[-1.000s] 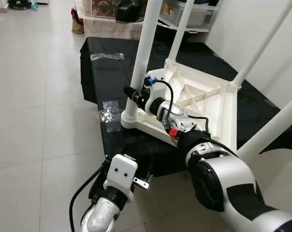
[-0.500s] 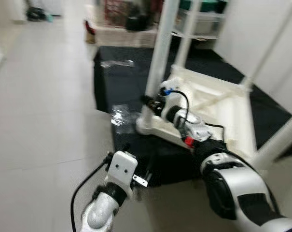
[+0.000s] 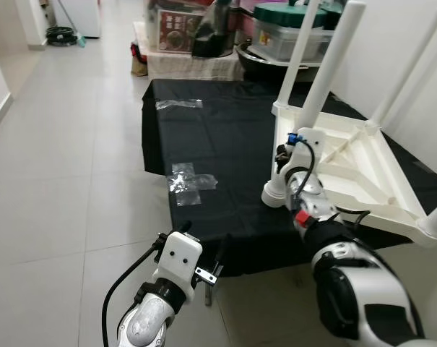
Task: Building children table
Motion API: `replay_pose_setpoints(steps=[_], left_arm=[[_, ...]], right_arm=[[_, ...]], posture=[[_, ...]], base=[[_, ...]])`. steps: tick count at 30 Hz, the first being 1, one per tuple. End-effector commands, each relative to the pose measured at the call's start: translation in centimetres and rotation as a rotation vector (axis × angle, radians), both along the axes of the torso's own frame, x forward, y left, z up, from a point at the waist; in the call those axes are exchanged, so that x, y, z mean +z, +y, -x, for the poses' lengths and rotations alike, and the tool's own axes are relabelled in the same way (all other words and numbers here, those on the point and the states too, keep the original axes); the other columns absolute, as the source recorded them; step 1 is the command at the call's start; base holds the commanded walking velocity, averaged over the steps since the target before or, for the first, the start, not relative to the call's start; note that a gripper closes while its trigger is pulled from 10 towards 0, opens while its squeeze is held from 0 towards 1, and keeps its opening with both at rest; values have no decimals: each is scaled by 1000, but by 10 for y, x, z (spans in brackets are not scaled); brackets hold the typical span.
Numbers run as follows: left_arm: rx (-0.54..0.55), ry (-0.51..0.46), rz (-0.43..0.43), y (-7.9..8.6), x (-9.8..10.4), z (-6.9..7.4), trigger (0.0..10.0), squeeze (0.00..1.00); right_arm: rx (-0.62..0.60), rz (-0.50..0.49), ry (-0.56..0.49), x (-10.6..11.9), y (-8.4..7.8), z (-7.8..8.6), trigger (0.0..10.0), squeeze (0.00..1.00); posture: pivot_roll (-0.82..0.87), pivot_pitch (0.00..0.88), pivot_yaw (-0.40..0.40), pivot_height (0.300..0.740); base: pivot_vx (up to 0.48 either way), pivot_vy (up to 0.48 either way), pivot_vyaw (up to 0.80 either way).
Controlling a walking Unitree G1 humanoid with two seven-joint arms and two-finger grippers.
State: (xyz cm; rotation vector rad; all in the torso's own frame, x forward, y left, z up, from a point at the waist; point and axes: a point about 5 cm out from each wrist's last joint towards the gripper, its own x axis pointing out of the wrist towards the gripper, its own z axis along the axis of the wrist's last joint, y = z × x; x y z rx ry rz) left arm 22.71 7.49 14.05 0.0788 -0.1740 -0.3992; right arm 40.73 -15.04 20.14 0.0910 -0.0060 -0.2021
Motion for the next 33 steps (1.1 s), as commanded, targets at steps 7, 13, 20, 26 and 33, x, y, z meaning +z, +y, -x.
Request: replay_pose_setpoints(steps=[7, 13, 20, 26, 33], left_arm=[[-16, 18, -8, -1, -6, 1, 10000, 0], [-18, 22, -9, -1, -6, 0, 10000, 0], [-14, 23, -10, -1, -6, 0, 10000, 0], [-7, 26, -11, 1, -6, -2, 10000, 0], [-4, 27, -11, 2, -7, -4, 10000, 0]], right_arm=[[-36, 31, 51, -16, 13, 21, 0, 0], [-63, 66, 17, -15, 7, 30, 10000, 0], [-56, 95, -31, -10, 6, 29, 10000, 1000], [-46, 180, -118, -3, 7, 33, 10000, 0], [49, 188, -154, -22, 11, 68, 10000, 0]], posture=[[75, 52, -124, 740], [68, 50, -121, 740], [73, 48, -123, 740], [72, 43, -120, 740], [68, 41, -116, 740]], base=[[0, 0, 0], [0, 0, 0], [0, 0, 0], [0, 0, 0], [0, 0, 0]])
